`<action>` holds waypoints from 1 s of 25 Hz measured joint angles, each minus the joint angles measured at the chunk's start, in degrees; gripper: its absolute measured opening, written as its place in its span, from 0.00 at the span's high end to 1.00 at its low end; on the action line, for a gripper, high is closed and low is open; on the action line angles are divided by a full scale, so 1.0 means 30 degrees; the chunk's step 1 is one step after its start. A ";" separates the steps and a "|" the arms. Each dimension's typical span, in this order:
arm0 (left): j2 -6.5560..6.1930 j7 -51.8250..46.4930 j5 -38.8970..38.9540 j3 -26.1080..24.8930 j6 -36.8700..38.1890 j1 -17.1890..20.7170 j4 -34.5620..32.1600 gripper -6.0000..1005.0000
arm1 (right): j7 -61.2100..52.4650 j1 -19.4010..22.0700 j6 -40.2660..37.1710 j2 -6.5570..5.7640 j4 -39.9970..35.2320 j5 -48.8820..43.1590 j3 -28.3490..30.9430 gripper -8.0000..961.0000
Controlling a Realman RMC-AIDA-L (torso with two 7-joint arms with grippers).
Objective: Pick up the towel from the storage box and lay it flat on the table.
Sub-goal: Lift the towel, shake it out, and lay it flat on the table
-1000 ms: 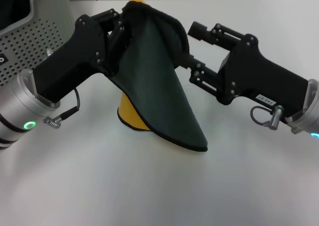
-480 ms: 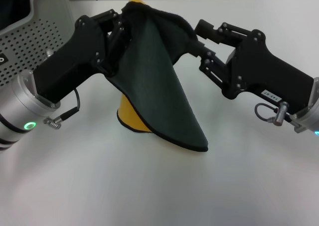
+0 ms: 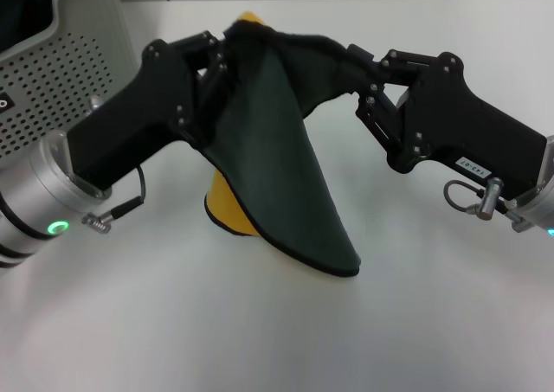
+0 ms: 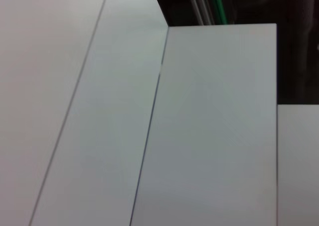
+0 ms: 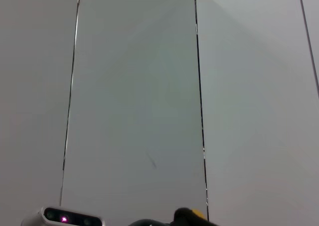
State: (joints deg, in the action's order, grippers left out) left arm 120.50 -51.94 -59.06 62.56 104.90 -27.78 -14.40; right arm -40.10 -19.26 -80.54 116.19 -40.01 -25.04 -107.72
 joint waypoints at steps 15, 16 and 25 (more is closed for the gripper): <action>-0.0001 0.0485 0.0205 0.0590 0.0074 0.0246 0.0205 0.93 | -0.0024 0.0213 -0.0401 -0.0044 0.0022 -0.0103 -0.0013 0.97; 0.0000 0.0486 0.0210 0.0584 0.0075 0.0296 0.0204 0.93 | -0.0023 0.0220 -0.0448 -0.0058 -0.0009 -0.0121 -0.0011 0.97; 0.0015 0.1074 0.0019 0.0655 0.0073 0.0739 0.1221 0.92 | -0.2504 0.0215 -0.0534 -0.0915 -0.2973 -0.2424 0.2108 0.98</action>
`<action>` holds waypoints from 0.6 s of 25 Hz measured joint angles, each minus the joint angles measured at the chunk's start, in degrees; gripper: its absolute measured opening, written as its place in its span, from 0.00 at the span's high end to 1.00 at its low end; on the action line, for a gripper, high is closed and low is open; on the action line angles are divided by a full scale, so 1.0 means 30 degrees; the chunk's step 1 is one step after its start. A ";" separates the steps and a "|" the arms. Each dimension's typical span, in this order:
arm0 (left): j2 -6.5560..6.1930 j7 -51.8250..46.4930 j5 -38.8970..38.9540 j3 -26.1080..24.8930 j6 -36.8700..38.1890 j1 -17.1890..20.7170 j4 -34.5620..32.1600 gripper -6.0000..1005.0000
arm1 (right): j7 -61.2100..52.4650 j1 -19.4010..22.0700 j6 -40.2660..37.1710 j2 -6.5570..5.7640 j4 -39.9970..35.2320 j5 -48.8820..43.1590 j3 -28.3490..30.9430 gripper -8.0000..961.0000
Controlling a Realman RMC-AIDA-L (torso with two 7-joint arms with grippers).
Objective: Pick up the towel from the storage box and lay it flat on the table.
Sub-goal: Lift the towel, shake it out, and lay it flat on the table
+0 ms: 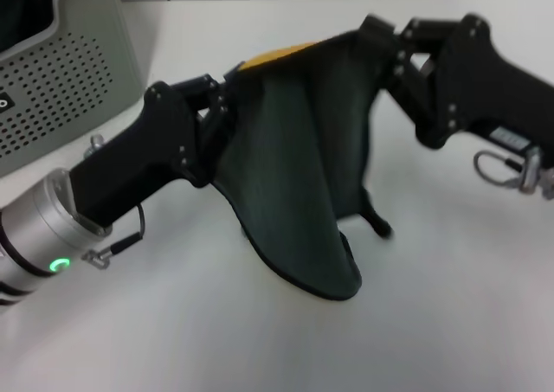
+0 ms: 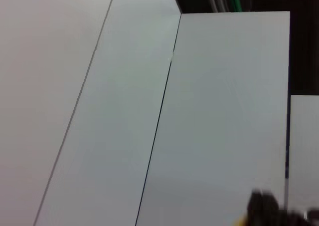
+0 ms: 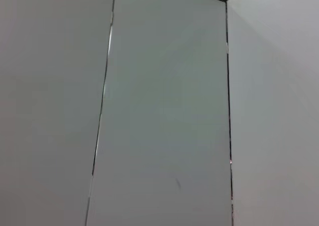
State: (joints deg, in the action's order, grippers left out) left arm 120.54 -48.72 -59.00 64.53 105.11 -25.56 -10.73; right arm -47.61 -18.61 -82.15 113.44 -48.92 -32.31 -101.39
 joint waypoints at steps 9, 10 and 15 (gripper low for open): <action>0.0069 0.1308 -0.0071 0.1420 -0.0205 -0.0277 0.1693 0.87 | -0.4391 -0.0008 -0.0082 0.0114 -0.4050 -0.4954 0.4826 0.98; 0.0072 0.1341 -0.0044 0.1432 -0.0219 -0.0277 0.1779 0.85 | -0.4670 -0.0022 -0.0106 0.0107 -0.4337 -0.5193 0.5055 0.98; 0.0074 0.1578 -0.0010 0.1401 -0.0917 -0.0282 0.2019 0.78 | -0.5920 -0.0167 -0.0555 0.0057 -0.5383 -0.5885 0.6229 0.98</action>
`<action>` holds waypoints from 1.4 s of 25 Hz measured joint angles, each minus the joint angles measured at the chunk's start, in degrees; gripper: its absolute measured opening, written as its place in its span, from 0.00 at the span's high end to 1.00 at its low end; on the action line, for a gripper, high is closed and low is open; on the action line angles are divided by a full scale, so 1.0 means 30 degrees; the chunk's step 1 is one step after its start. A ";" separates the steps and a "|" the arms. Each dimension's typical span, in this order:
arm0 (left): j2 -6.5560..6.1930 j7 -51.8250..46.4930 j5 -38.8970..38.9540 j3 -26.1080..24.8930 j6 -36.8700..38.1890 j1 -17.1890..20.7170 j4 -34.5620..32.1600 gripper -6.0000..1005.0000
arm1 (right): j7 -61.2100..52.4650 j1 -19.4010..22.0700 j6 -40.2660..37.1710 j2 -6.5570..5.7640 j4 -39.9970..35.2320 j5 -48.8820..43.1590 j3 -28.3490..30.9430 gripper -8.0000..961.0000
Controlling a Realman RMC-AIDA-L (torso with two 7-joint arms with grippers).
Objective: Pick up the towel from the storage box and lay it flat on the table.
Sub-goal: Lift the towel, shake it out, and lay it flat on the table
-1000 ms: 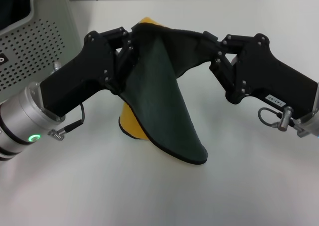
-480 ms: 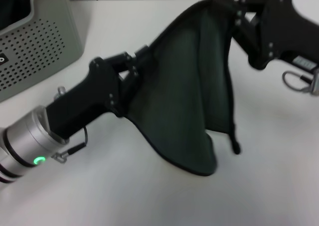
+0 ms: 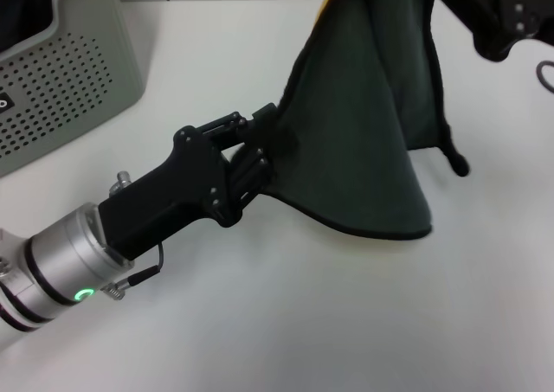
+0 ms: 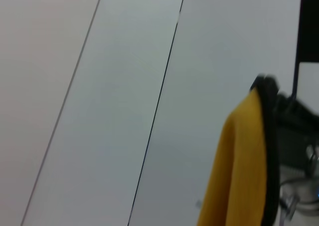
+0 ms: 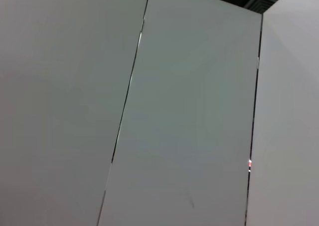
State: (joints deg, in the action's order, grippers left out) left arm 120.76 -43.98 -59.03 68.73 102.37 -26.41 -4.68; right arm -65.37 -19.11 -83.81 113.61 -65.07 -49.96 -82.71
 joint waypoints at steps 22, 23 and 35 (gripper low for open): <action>-0.0059 0.0459 0.0438 -0.0441 -0.1098 0.0466 0.0639 0.70 | -0.0579 0.0629 -0.0382 0.0097 -0.1166 -0.0045 0.2142 0.98; -0.0060 0.0527 0.0438 -0.0441 -0.1096 0.0465 0.0638 0.70 | -0.0581 0.0629 -0.0382 0.0097 -0.1134 -0.0045 0.2189 0.98; -0.0068 0.0775 0.0302 -0.0265 -0.1243 0.0337 0.0652 0.79 | -0.0763 0.0570 -0.0398 0.0114 -0.1098 -0.0045 0.2426 0.98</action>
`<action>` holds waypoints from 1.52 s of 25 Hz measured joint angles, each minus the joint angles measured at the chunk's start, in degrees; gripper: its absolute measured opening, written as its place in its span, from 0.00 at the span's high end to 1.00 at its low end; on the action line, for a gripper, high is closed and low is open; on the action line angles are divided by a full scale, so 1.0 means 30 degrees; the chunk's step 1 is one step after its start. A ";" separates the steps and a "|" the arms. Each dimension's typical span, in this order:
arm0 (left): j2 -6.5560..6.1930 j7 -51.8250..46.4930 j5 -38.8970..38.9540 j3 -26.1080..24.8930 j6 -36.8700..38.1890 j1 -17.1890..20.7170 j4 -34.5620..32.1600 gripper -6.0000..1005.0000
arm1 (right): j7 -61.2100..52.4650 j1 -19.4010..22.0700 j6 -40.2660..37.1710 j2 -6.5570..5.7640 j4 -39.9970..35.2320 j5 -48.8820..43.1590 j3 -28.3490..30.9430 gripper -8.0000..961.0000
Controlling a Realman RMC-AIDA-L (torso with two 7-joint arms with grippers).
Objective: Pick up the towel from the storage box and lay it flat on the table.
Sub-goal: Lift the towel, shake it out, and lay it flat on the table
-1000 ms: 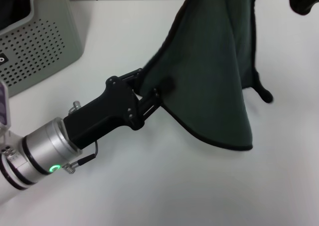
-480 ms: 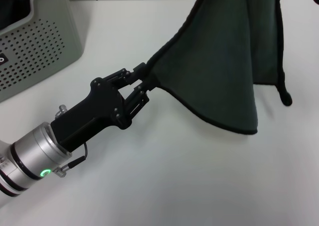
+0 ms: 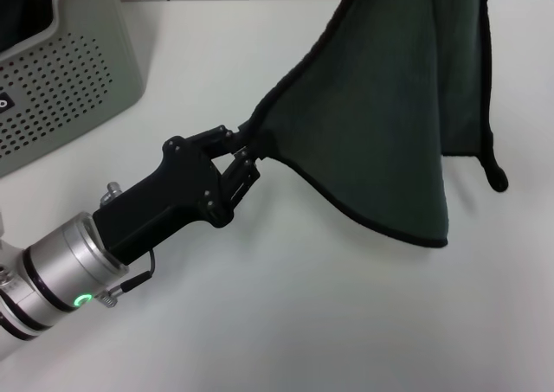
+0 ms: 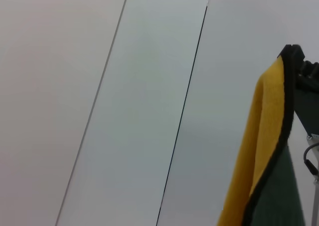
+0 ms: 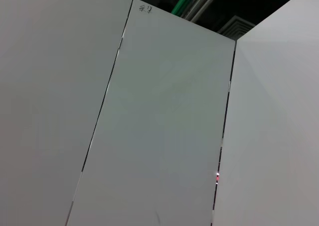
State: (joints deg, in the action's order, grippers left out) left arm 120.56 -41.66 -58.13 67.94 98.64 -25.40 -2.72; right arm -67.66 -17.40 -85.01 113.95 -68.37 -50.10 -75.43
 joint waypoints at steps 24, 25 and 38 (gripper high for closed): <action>-0.0014 -0.0009 -0.0072 0.0017 0.0623 0.0406 -0.0183 0.97 | -0.0301 0.0450 -0.0978 0.0215 0.0520 0.0088 0.0581 0.98; -0.0049 -0.0010 -0.0078 0.0023 0.1055 0.0451 -0.0201 0.97 | -0.0429 0.0535 -0.0985 0.0227 0.0522 0.0028 0.0548 0.98; -0.0938 -0.2611 0.0136 -0.0064 0.5986 0.5278 -0.6344 0.99 | -0.3003 0.3958 -0.3351 0.0468 0.0097 -0.1889 -0.0184 0.98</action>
State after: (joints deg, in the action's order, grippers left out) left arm 117.74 -49.49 -57.72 67.75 116.59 -9.56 -21.75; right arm -76.67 -5.53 -95.06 115.36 -68.08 -55.77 -75.98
